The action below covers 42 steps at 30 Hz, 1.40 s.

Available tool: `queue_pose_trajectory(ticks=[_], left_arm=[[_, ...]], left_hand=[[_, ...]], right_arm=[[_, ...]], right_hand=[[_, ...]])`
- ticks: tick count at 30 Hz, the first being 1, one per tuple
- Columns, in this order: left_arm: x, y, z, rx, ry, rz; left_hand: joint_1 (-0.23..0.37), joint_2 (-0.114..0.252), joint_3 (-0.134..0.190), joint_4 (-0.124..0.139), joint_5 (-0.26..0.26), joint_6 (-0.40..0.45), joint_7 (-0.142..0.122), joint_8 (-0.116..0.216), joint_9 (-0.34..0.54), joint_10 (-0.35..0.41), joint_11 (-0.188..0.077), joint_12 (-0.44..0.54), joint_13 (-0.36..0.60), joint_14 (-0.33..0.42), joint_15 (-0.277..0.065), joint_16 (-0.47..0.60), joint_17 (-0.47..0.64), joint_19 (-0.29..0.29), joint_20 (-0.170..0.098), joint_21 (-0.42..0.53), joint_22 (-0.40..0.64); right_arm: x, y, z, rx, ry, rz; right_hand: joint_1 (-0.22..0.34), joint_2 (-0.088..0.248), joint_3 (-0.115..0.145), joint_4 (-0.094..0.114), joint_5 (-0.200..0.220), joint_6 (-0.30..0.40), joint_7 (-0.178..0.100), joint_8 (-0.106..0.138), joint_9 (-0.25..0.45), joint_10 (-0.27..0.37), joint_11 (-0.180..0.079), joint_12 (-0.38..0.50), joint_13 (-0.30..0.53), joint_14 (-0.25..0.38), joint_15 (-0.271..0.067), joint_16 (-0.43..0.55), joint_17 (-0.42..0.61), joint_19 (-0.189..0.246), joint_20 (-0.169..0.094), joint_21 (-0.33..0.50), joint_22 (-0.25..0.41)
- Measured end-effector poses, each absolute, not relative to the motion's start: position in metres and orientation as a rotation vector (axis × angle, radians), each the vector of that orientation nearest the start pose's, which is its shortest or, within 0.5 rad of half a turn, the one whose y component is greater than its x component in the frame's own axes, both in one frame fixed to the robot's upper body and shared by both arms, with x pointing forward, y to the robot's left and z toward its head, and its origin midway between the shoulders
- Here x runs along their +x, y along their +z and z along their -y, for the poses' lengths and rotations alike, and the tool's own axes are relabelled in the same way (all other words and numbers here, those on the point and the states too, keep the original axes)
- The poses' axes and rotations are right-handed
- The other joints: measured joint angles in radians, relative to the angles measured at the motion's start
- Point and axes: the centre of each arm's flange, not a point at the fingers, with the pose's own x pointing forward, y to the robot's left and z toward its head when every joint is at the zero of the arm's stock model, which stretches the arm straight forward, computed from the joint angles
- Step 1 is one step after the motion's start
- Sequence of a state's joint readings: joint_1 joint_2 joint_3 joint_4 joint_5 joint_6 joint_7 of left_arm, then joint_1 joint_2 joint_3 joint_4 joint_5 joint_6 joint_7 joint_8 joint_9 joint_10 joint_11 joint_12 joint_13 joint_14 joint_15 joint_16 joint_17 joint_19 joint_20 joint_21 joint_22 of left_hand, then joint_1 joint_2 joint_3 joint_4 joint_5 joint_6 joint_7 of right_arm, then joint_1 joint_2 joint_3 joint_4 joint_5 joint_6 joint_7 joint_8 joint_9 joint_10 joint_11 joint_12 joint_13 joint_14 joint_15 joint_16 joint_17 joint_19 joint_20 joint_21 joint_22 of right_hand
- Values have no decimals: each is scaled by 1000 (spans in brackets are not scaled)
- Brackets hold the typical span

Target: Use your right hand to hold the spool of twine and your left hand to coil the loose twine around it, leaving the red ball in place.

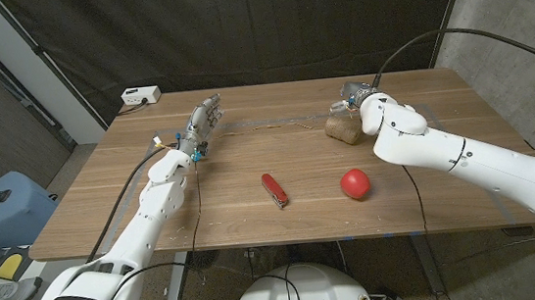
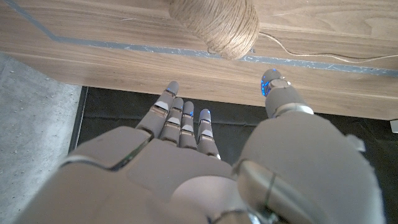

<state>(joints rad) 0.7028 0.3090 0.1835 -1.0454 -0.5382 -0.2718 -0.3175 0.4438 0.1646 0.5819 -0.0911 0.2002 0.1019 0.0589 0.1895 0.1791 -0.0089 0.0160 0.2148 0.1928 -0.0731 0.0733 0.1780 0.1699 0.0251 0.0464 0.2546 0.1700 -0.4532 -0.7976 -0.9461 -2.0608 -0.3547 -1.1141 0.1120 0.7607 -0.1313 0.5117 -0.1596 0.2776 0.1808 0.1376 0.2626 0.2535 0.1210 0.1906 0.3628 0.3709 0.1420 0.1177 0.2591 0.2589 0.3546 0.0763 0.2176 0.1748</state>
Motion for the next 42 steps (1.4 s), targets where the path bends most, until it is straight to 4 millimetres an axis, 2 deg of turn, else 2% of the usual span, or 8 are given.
queue_pose_trajectory(ticks=[3, 7, 12, 18, 24, 27, 30, 42], left_arm=[[689, -1, -291, -89, -309, 608], [690, 1, -290, -87, -315, 611], [692, 3, -289, -88, -317, 610], [693, 4, -286, -88, -323, 609], [694, 5, -285, -87, -325, 608], [695, 5, -285, -87, -324, 607], [696, 5, -285, -88, -322, 604], [702, 5, -286, -92, -319, 587]], left_hand=[[0, 0, -3, -3, 0, 0, 0, 0, 0, 0, 0, 0, 0, 0, 0, 0, 0, 4, -4, 0, 0], [0, 0, -3, -3, 0, 0, 0, 0, 0, 0, 0, 0, 0, 0, 0, 0, 0, 4, -4, 0, 0], [0, 0, -3, -3, 0, 0, 0, 0, 0, 0, 0, 0, 0, 0, 0, 0, 0, 4, -4, 0, 0], [0, 0, -3, -3, 0, 0, 0, 0, 0, 0, 0, 0, 5, 0, 0, 0, 0, 4, -4, -7, 0], [0, 0, -6, -6, 8, 0, 0, 0, 0, 0, 0, 0, 5, 0, 0, 0, 0, 4, -4, -11, 0], [0, 0, -7, -7, 8, 0, 0, 0, 0, 0, 0, 0, 5, 0, 0, 0, 0, 4, -4, -11, 0], [0, 0, -7, -7, 8, 0, 0, 0, 0, 0, 0, 0, 5, 0, 0, 0, 0, 4, -4, -11, 0], [0, 0, -7, -7, 8, 4, 4, 0, 0, 0, 0, 0, 5, 0, 0, 0, 0, 9, 2, -16, 2]], right_arm=[[575, 62, 191, -1304, -173, 166], [579, 63, 194, -1327, -173, 155], [580, 63, 197, -1340, -168, 143], [582, 63, 203, -1357, -162, 115], [581, 61, 206, -1360, -157, 84], [581, 60, 206, -1362, -150, 70], [581, 59, 205, -1365, -142, 58], [586, 53, 207, -1371, -140, 11]], right_hand=[[-14, 3, -5, 5, 0, 0, 0, 0, 5, -9, -8, 0, 5, -5, 0, 0, 6, -8, 2, -4, 0], [-26, 0, -12, 12, 0, -17, -5, -8, 5, -27, 2, 0, 12, -17, 2, 0, 13, -18, 0, -9, 0], [-40, -2, -15, 15, -4, -21, -2, -8, 8, -33, -3, 0, 16, -22, 1, -4, 17, -18, 0, -9, 0], [-62, 2, -23, 23, -12, -33, -4, -16, 9, -51, 4, 0, 23, -34, 9, -8, 23, -33, 4, -14, 0], [-70, 9, -24, 24, -12, -48, -8, -25, 14, -74, 12, -4, 31, -53, 17, -8, 31, -48, 5, -18, 0], [-81, 12, -34, 22, -19, -62, -7, -30, 14, -89, 16, -8, 37, -67, 20, -15, 35, -58, 8, -22, 0], [-104, 20, -43, 32, -27, -77, -12, -41, 18, -113, 20, -8, 44, -88, 28, -20, 43, -76, 12, -22, 0], [-115, 20, -43, 32, -27, -85, -9, -45, 18, -126, 21, -8, 54, -97, 36, -20, 50, -89, 11, -22, 0]])
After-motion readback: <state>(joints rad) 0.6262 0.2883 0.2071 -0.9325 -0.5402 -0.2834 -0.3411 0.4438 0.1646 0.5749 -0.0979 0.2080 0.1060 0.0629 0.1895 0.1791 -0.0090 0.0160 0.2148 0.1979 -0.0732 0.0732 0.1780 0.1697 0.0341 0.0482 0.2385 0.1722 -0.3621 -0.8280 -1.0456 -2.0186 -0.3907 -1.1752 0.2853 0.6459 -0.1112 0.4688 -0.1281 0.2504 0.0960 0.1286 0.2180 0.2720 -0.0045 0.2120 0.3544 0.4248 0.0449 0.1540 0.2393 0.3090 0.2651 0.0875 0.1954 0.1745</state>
